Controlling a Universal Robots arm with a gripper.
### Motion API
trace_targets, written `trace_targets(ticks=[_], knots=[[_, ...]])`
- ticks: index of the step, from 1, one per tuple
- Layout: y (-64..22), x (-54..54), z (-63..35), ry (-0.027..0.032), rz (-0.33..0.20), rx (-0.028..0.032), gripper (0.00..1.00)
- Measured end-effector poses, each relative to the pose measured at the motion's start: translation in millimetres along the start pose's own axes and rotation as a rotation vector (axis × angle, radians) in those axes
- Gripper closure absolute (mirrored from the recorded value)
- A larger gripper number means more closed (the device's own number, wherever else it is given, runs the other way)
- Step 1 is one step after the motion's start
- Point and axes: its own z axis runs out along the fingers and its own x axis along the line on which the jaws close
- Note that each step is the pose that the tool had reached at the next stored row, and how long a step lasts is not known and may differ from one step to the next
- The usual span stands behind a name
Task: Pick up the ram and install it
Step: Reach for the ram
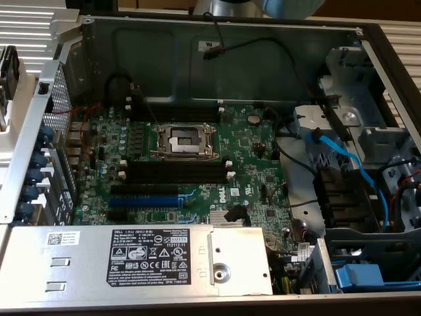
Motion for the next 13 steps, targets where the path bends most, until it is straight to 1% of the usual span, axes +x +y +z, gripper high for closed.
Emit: trace_targets(ticks=[1, 3, 7, 9, 13], knots=[[-0.7, 8.9, 2.3, -0.0002, 0.000, 0.0017, 0.90], [-1.3, 18.3, 4.9, -0.0001, 0.000, 0.0028, 0.90], [-2.7, 36.1, 11.7, -0.0002, -0.001, 0.0031, 0.90], [-3.0, 40.2, 14.4, -0.0002, -0.011, 0.0030, 0.90], [-3.0, 42.1, 16.4, 0.0004, -0.054, 0.0032, 0.90]])
